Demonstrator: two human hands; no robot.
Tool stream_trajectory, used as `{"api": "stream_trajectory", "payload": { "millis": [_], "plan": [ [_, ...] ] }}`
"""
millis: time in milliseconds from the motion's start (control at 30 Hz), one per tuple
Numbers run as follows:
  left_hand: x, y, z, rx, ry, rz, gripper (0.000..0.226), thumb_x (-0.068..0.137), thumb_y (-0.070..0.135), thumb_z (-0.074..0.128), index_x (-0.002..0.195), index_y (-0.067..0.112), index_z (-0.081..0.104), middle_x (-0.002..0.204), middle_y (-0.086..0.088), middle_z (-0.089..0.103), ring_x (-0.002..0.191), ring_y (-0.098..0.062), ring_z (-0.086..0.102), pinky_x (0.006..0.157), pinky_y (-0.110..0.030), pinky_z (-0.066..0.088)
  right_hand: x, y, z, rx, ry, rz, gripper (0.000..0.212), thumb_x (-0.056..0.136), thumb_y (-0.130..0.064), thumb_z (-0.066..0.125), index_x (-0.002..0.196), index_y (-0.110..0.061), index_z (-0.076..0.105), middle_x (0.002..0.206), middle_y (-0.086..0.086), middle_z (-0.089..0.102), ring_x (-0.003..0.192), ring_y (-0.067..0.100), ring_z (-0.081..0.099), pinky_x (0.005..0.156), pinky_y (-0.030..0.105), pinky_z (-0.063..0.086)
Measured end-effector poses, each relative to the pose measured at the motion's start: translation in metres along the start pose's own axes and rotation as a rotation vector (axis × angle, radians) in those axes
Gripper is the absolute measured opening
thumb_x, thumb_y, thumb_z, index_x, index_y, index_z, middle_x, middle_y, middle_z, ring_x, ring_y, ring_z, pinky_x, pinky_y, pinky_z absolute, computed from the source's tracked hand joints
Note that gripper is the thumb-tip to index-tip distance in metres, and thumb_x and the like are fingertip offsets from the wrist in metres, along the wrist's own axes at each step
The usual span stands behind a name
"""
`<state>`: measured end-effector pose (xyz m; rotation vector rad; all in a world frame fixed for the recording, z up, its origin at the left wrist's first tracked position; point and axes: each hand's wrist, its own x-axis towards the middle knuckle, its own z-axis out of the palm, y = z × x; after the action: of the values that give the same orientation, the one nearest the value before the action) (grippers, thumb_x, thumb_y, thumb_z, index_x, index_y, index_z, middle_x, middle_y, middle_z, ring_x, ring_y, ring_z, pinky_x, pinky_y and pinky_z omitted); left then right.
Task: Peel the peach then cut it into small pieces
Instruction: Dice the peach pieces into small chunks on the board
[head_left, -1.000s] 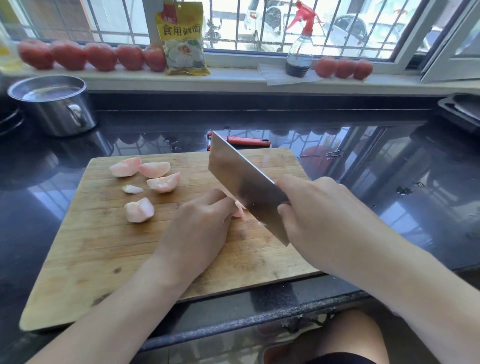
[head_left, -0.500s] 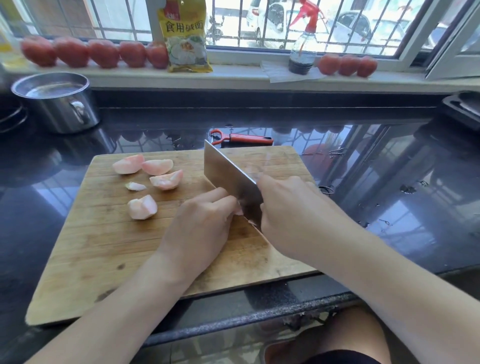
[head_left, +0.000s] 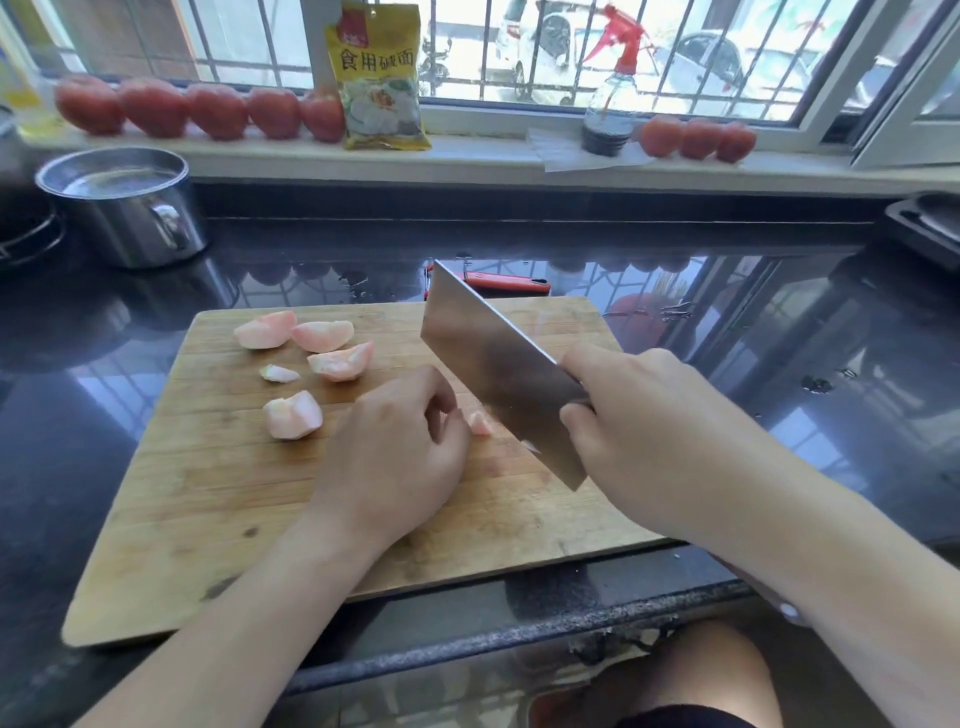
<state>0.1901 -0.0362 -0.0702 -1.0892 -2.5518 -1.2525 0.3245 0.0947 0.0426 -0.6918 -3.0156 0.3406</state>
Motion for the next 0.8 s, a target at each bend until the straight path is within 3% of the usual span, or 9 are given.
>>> {"api": "stream_trajectory", "payload": {
  "millis": [167, 300, 533, 800],
  "plan": [
    [0.0, 0.001, 0.0022, 0.176, -0.08, 0.004, 0.01, 0.094, 0.039, 0.062, 0.09, 0.03, 0.063, 0.08, 0.012, 0.062, 0.083, -0.018, 0.061, 0.066, -0.033, 0.039, -0.0027, -0.0062, 0.0029, -0.041, -0.032, 0.007, 0.01, 0.1, -0.028, 0.043, 0.091, -0.025, 0.041, 0.077, -0.004, 0.04, 0.069, 0.022, 0.038, 0.061, 0.039, 0.037],
    [0.0009, 0.0001, 0.0057, 0.257, -0.081, 0.046, 0.019, 0.097, 0.047, 0.058, 0.087, 0.031, 0.062, 0.084, 0.01, 0.065, 0.084, -0.02, 0.062, 0.068, -0.035, 0.044, -0.0036, -0.0069, 0.005, -0.063, -0.054, 0.018, 0.006, 0.1, -0.026, 0.043, 0.094, -0.025, 0.044, 0.084, 0.002, 0.047, 0.078, 0.029, 0.045, 0.062, 0.039, 0.04],
    [0.0024, 0.0008, 0.0057, 0.294, -0.106, 0.042, 0.018, 0.099, 0.045, 0.057, 0.092, 0.03, 0.063, 0.089, 0.009, 0.065, 0.085, -0.019, 0.061, 0.068, -0.034, 0.041, -0.0062, -0.006, -0.0015, -0.042, -0.029, 0.039, 0.015, 0.1, -0.028, 0.041, 0.086, -0.027, 0.037, 0.079, -0.003, 0.045, 0.068, 0.01, 0.041, 0.05, 0.03, 0.032],
    [0.0026, 0.0011, 0.0057, 0.308, -0.129, 0.025, 0.016, 0.099, 0.043, 0.057, 0.094, 0.029, 0.065, 0.09, 0.007, 0.067, 0.089, -0.022, 0.063, 0.071, -0.036, 0.044, -0.0086, -0.008, 0.0008, -0.056, -0.028, 0.02, 0.01, 0.1, -0.027, 0.043, 0.092, -0.025, 0.04, 0.079, -0.003, 0.043, 0.067, 0.012, 0.038, 0.051, 0.031, 0.03]
  ]
}}
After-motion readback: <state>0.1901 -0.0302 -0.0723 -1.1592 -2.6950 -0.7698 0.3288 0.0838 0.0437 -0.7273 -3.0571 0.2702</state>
